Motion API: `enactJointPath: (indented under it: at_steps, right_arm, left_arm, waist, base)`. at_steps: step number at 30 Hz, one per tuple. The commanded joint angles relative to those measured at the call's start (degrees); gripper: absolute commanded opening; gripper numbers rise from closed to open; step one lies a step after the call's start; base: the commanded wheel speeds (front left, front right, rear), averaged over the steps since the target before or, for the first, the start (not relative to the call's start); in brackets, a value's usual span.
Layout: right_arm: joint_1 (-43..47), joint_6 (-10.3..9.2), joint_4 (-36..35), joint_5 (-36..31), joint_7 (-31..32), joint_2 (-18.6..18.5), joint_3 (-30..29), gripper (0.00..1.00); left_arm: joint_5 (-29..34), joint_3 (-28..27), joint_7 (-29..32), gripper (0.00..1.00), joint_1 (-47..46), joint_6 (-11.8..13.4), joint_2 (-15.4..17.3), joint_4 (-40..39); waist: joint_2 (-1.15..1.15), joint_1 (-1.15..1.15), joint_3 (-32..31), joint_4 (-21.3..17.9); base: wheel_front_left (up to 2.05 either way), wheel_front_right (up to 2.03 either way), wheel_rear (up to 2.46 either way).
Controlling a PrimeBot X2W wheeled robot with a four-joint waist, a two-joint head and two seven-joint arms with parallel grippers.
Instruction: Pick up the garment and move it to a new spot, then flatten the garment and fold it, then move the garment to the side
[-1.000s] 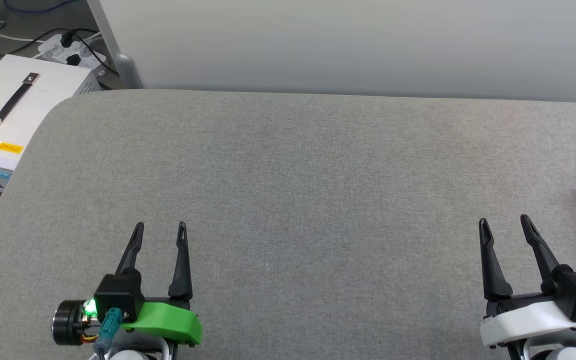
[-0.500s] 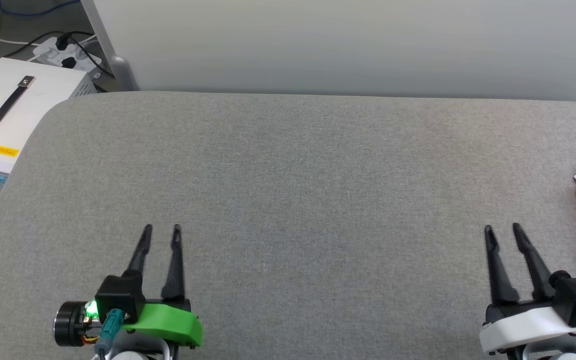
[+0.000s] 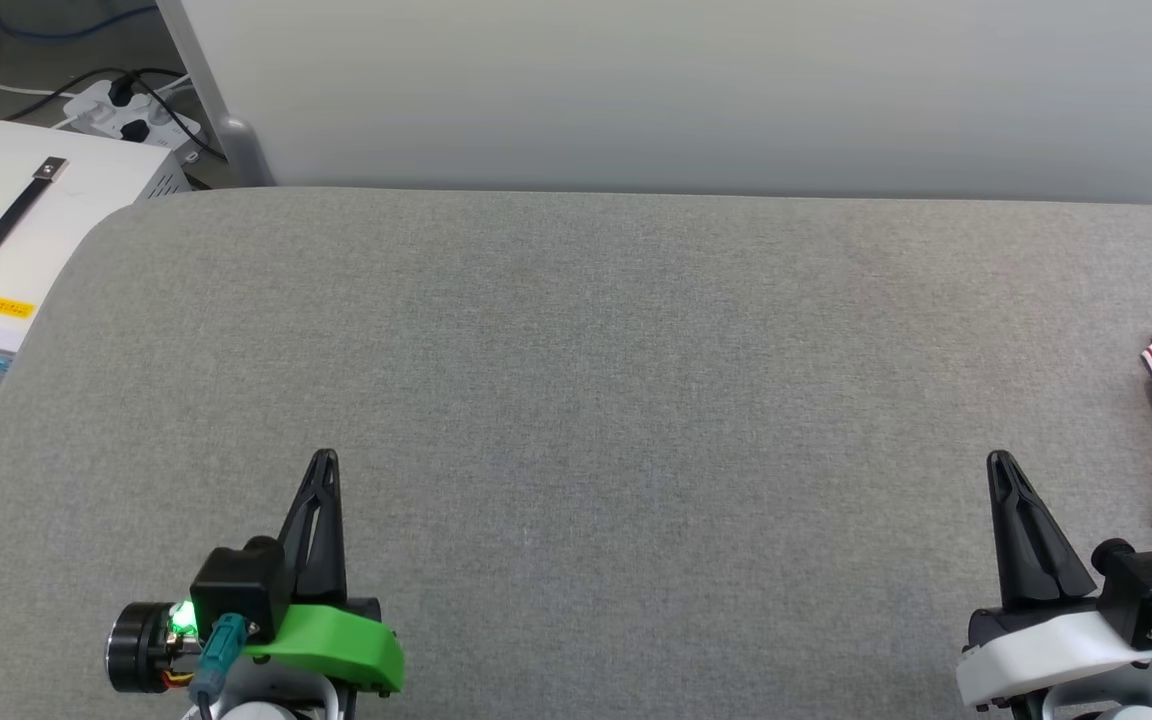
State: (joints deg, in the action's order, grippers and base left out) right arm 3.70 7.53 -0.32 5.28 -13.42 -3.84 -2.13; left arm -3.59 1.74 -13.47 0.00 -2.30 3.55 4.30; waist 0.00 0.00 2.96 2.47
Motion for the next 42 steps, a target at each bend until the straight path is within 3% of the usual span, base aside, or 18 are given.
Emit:
enactJointPath:
  at_steps: [1, 42]
  right_arm:
    - [-0.36, 0.00, 0.03, -0.39, 0.32, 0.10, 0.07, 0.00]
    - [-1.57, -0.02, 0.14, -2.16, 5.05, 0.41, 0.82, 0.00]
  left_arm:
    - [0.35, -0.09, 0.43, 0.00, 0.00, 0.21, -0.07, -0.29]
    - [1.52, -0.69, 5.14, 0.00, 0.00, 0.97, -0.29, -1.74]
  waist:
    - [0.00, 0.00, -0.04, -0.03]
    - [0.00, 0.00, -1.09, -0.91]
  base:
    - [0.00, 0.00, 0.00]
    - [0.00, 0.00, 0.00]
